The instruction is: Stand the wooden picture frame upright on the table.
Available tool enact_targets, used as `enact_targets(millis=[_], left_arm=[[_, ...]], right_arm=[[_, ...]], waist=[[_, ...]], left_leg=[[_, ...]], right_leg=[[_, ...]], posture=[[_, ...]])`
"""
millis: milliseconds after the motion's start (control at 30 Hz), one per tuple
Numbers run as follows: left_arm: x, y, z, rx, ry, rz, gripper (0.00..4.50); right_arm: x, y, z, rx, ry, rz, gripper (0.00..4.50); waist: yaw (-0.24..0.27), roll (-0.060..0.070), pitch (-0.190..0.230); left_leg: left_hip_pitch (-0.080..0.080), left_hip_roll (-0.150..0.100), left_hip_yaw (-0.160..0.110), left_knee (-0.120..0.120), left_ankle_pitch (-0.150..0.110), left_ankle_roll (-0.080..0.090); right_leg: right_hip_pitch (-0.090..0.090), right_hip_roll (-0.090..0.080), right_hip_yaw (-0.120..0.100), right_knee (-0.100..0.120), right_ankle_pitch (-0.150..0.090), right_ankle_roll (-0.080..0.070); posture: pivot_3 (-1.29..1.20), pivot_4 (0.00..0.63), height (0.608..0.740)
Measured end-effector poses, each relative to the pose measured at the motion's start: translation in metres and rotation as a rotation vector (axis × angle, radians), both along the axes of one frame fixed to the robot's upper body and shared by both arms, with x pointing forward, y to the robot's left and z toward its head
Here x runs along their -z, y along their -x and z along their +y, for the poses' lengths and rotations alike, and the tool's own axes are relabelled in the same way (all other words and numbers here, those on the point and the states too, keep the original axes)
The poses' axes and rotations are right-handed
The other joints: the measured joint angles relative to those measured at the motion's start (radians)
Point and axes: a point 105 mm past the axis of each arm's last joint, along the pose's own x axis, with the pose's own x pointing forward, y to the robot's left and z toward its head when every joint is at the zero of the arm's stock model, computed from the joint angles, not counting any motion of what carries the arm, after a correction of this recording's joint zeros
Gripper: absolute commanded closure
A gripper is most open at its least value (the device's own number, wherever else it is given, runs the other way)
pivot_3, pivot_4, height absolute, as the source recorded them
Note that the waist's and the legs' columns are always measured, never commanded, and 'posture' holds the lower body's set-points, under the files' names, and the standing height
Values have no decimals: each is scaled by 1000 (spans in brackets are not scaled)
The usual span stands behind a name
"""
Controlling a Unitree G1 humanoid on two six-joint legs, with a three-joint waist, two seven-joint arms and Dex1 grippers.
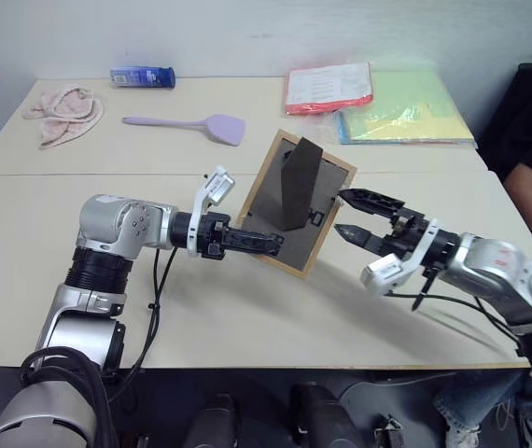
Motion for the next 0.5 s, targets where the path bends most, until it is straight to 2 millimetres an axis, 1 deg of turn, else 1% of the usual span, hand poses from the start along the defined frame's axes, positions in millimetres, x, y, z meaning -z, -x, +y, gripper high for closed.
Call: enact_targets(millis=[67, 167, 233, 367, 400, 433, 500], left_arm=[[0, 1, 1, 1, -1, 13, 3166], [1, 2, 1, 5, -7, 16, 3166], [0, 3, 0, 12, -3, 18, 3166], [-1, 3, 1, 18, 4, 20, 3166], [-1, 4, 1, 26, 15, 30, 3166], [-2, 5, 1, 30, 27, 36, 3166], [-4, 5, 2, 34, 44, 28, 3166]], right_arm=[[-7, -4, 6, -30, -34, -69, 0], [-16, -11, 24, -90, -90, -121, 581], [-14, -14, 29, -112, -85, -117, 1246], [-6, -16, 31, -136, -86, -85, 2563], [-6, -16, 31, -144, -94, -86, 2823], [-8, -16, 31, -155, -102, -92, 2987], [-13, -16, 32, -169, -104, -105, 3071]], waist=[[-1, 0, 0], [-7, 0, 0], [-7, 0, 0], [-3, 0, 0], [-3, 0, 0], [-4, 0, 0], [-5, 0, 0]], left_leg=[[0, 0, 1, 0, 0, 0], [1, 0, 3, -1, 0, -1], [1, 1, 3, -1, 0, -1], [0, 0, 4, 0, 0, -1], [0, 0, 4, 0, 0, -1], [0, 0, 4, 0, 0, -1], [0, 1, 4, 0, 0, -1]], right_leg=[[0, 0, 1, 0, 0, 0], [-2, 1, 3, 1, 0, 0], [-2, 1, 4, 3, 0, 0], [-2, 1, 4, 3, 0, 0], [-2, 1, 4, 3, 0, 0], [-3, 1, 4, 3, 0, 0], [-3, 1, 4, 3, 0, 0]], posture=[[0, 150, 740], [0, 150, 740], [0, 150, 740], [0, 150, 740], [0, 150, 740], [0, 150, 740], [0, 150, 740]])
